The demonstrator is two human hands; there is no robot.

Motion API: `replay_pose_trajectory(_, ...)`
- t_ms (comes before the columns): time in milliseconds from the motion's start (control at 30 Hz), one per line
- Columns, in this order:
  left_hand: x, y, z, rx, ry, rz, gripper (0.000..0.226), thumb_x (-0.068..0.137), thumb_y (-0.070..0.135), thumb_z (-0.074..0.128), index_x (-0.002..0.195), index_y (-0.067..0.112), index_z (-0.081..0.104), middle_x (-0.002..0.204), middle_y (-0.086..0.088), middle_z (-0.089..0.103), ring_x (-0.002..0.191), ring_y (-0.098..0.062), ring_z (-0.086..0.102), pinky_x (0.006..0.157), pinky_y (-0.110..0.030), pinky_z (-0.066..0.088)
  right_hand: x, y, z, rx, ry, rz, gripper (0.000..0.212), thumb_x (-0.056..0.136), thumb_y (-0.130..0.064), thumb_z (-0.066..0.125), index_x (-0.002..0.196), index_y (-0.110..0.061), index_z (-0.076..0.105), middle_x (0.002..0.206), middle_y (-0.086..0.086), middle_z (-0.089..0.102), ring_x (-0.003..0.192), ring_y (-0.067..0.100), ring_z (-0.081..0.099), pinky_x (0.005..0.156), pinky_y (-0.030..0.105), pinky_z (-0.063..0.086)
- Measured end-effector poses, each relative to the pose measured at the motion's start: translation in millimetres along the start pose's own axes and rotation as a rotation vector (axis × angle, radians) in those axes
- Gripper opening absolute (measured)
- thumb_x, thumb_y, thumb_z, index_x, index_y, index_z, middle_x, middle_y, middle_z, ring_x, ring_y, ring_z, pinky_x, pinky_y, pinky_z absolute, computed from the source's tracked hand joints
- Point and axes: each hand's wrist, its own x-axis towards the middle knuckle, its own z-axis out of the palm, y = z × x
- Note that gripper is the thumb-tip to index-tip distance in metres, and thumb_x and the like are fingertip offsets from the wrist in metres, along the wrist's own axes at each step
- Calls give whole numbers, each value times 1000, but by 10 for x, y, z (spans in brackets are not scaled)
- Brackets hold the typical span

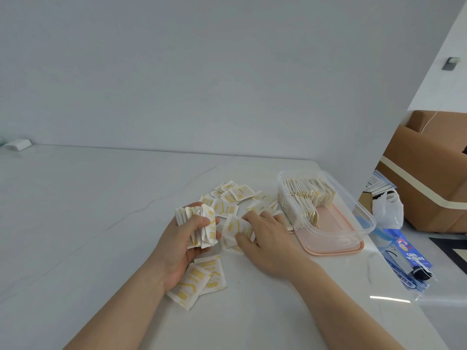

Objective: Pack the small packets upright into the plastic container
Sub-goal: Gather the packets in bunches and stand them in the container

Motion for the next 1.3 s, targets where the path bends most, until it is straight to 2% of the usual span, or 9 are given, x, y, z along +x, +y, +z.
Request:
replay_pose_trajectory(233,-14,28,21,-48,28,44,45,70,18,69,115,21,64,105,-14,75,82,-28,74,74,-36,53,-2,-27,-102,484,60,181,16,101,-33,61,97,-18,58,75,-6,60,66,7,53,63,27,39)
replay_pose_trajectory(400,-93,31,128,-62,12,128,56,71,19,72,126,25,59,116,-13,76,92,-29,74,85,-37,55,-139,-101,-230,1438,231,530,26,96,-36,67,116,-20,73,108,0,75,95,20,69,86,35,53)
replay_pose_trajectory(533,-236,-89,347,31,-30,193,61,74,22,73,132,28,53,114,-9,76,96,-30,75,81,-33,54,-276,-288,-215,1796,271,722,18,99,-19,63,109,-7,72,78,1,60,63,12,48,58,26,35)
replay_pose_trajectory(633,-316,-178,435,122,-55,234,62,76,23,76,132,33,51,115,-6,75,103,-28,74,86,-35,57,-284,-392,-185,1798,246,750,22,100,-22,62,111,-6,73,86,6,67,67,15,56,61,27,39)
replay_pose_trajectory(800,-335,-257,517,106,-93,199,67,75,21,77,135,27,48,121,-2,75,110,-20,73,85,-28,57,-321,-448,-58,1672,219,739,29,104,-29,54,115,-13,76,121,15,74,122,36,64,106,47,47)
replay_pose_trajectory(933,-333,-242,533,-72,-124,103,64,78,16,73,138,18,48,122,-13,74,108,-27,74,79,-29,59,-374,-527,-95,1456,171,676,29,104,-34,51,109,-19,75,112,4,74,94,16,67,84,31,46)
replay_pose_trajectory(1000,-330,-233,519,-123,-135,73,61,83,19,71,141,16,51,128,-15,71,118,-31,69,91,-38,58,-389,-559,-137,1365,182,576,26,105,-31,49,103,-23,74,103,-4,72,85,1,65,77,20,46)
replay_pose_trajectory(1067,-334,-214,503,-139,-141,49,54,88,24,71,139,12,58,132,-16,69,125,-33,65,104,-46,52,-391,-582,-159,1177,255,471,27,101,-41,50,96,-28,73,106,-10,66,99,-1,63,82,19,46)
replay_pose_trajectory(1300,-330,-127,432,-241,-178,-25,42,96,28,63,133,9,67,130,-19,70,119,-30,69,87,-33,60,-431,-494,-96,410,305,248,53,93,-69,26,89,-40,70,131,-26,43,127,-2,36,105,36,39)
